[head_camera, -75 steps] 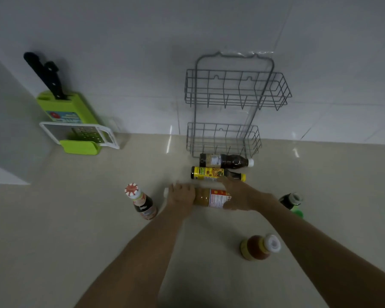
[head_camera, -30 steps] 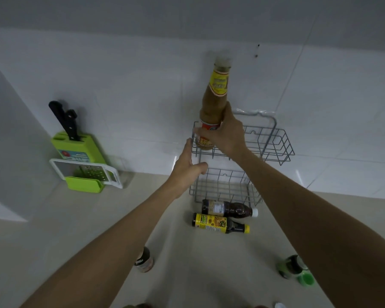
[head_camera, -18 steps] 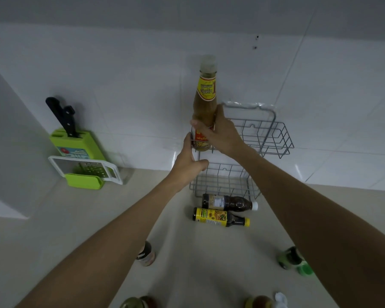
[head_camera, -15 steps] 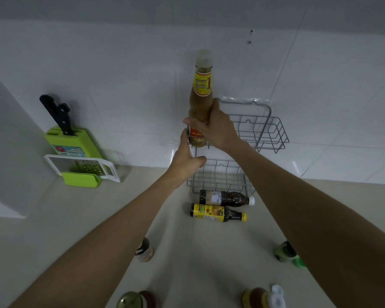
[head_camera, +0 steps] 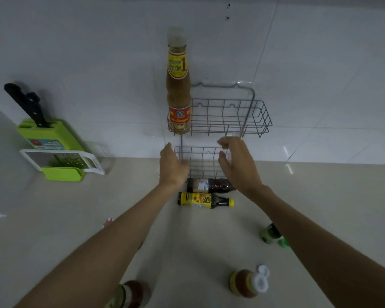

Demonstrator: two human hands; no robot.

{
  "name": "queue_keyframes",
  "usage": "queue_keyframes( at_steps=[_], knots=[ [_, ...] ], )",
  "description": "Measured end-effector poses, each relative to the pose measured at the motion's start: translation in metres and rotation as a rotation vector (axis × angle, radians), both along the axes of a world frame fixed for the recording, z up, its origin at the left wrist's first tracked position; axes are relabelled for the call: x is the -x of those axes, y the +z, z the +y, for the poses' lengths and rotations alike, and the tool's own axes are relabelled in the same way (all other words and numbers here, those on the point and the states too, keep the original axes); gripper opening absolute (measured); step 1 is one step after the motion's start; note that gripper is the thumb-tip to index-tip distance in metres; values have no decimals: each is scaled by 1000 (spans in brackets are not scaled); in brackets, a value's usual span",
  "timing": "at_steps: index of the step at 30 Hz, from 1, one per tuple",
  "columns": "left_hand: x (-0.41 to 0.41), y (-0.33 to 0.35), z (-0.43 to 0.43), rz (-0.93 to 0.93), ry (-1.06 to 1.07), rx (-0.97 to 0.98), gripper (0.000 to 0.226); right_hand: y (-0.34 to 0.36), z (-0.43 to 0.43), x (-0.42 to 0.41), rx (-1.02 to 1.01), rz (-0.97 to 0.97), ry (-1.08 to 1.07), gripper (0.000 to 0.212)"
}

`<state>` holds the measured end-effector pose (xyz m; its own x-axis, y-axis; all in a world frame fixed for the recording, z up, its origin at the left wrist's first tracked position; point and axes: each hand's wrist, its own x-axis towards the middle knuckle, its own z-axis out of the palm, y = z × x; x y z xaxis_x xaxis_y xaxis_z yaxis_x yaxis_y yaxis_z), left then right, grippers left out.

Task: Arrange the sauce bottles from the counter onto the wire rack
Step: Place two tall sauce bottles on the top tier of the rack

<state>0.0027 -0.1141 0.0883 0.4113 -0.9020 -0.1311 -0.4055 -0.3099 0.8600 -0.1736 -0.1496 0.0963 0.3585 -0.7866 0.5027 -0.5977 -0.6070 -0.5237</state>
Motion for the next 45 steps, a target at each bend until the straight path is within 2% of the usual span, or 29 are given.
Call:
queue_keyframes(
  at_steps=[3,5,7,11,15,19,25,30,36,38,41,42,43,45],
  knots=[
    [17,-37,7,-163,-270,-106,53,-49,-1,25,-269,292,-45,33],
    [26,-58,12,-285,-481,-214,58,-73,-3,32,-425,390,-93,38],
    [30,-74,14,-422,-631,-303,68,-90,-7,35,-464,491,-87,42],
    [30,-98,16,-639,-740,-448,74,-107,-19,31,-497,605,-57,45],
    [29,-111,19,-717,-743,-415,72,-117,-31,25,-540,602,-83,48],
    [29,-114,24,-687,-711,-369,71,-126,-29,23,-541,550,-97,48],
    [25,-117,32,-644,-726,-354,71,-137,-24,29,-440,766,-97,53],
    [19,-107,34,-551,-717,-308,71,-120,-14,32,-294,615,-80,49],
    [15,-87,28,-477,-554,-157,75,-65,-8,37,149,587,158,50],
    [13,-75,24,-442,-555,-145,82,-37,-9,40,172,589,280,46],
    [11,-48,25,-288,-608,-118,99,18,-13,48,18,453,376,43],
    [11,-37,26,-215,-638,-120,98,38,-12,50,-23,420,407,42],
    [11,-28,28,-134,-652,-120,86,56,-10,50,-38,398,430,42],
    [15,-8,34,-10,-592,-94,52,88,-5,51,-84,330,433,44]
  ],
)
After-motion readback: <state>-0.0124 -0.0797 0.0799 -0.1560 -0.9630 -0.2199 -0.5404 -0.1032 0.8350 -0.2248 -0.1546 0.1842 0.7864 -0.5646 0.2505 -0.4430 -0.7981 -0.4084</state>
